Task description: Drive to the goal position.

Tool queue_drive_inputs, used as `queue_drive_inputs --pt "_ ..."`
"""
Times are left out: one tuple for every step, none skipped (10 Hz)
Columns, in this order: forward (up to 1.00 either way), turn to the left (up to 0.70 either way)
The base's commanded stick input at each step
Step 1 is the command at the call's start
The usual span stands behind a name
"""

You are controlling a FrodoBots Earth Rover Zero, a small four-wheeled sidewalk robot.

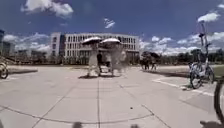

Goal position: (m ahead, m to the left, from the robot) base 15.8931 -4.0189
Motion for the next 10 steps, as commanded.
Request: queue_drive_inputs --pt "0.7 0.0" --pt "0.7 0.0" --pt "0.7 0.0" --pt "0.7 0.0" --pt "0.7 0.0" --pt "0.7 0.0" --pt "0.7 0.0" --pt "0.7 0.0" --pt "0.7 0.0" --pt "0.7 0.0"
